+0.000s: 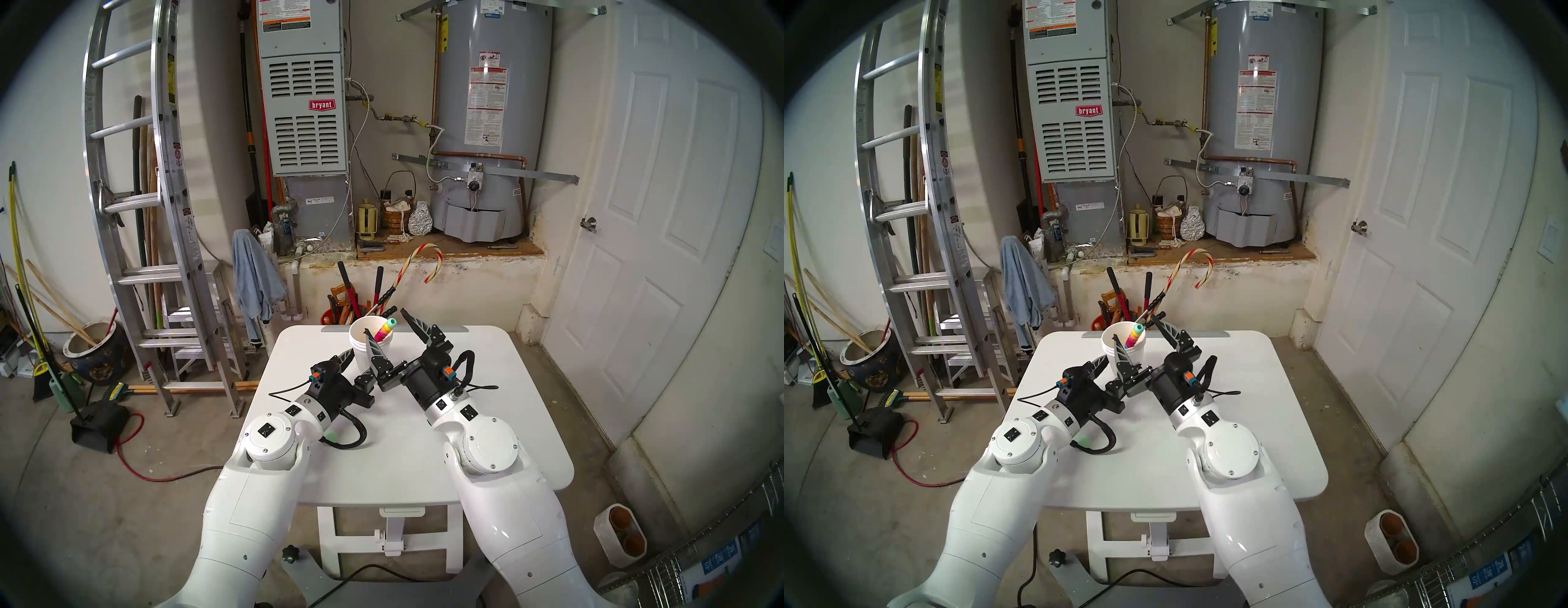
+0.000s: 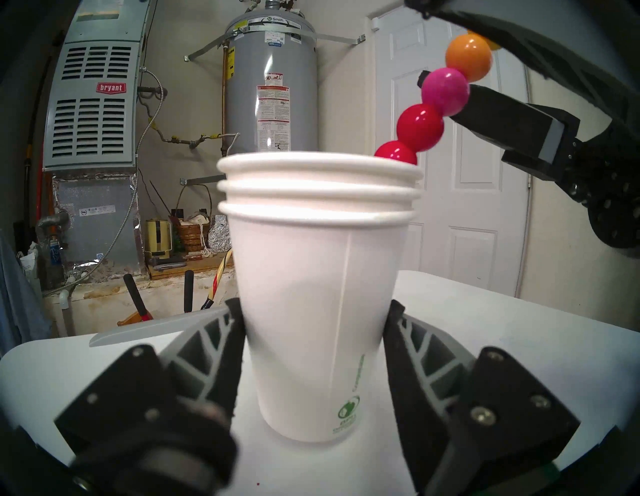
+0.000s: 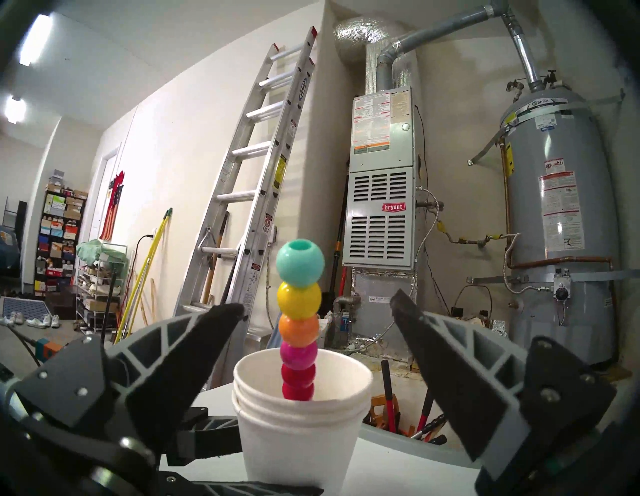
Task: Switch the marker to another color
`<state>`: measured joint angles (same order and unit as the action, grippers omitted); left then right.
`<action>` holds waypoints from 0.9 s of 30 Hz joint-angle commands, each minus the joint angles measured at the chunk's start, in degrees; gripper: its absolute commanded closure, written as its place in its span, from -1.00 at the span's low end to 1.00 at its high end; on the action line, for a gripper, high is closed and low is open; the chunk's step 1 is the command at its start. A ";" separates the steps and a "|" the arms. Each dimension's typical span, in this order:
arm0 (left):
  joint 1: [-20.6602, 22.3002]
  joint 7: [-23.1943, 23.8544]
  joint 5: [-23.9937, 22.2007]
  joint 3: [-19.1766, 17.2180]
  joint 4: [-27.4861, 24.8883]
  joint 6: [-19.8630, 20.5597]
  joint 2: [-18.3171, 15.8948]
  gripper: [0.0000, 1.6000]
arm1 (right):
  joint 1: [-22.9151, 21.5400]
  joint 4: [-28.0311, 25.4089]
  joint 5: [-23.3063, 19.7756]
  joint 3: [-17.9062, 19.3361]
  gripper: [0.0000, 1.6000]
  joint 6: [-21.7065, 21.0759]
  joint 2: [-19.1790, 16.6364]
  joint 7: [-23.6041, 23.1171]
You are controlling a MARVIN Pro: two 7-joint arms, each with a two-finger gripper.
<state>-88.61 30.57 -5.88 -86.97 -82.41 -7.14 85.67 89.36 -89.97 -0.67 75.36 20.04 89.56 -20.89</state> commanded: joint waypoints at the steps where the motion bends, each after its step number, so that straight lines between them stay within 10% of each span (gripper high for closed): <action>1: 0.29 0.03 0.03 0.17 -2.33 0.00 0.22 1.00 | -0.97 -1.09 -1.57 -0.10 -0.62 -0.10 0.47 -0.85; 3: 0.24 0.12 -0.01 0.13 -2.46 -0.02 0.27 1.00 | -0.98 -0.93 -2.09 -0.09 -0.10 -0.28 0.51 -1.11; 18: -0.36 1.12 -0.22 0.03 -3.27 0.47 0.56 1.00 | -1.71 0.10 -2.60 -0.22 0.20 0.06 1.12 -1.79; 27: 0.21 1.05 0.45 0.23 -1.74 0.10 0.79 1.00 | -1.95 0.14 -2.70 -0.05 1.00 0.63 1.38 -1.76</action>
<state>-89.30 32.03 -5.86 -87.04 -83.93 -6.77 86.12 88.66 -88.89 -2.98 75.26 20.02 89.96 -23.05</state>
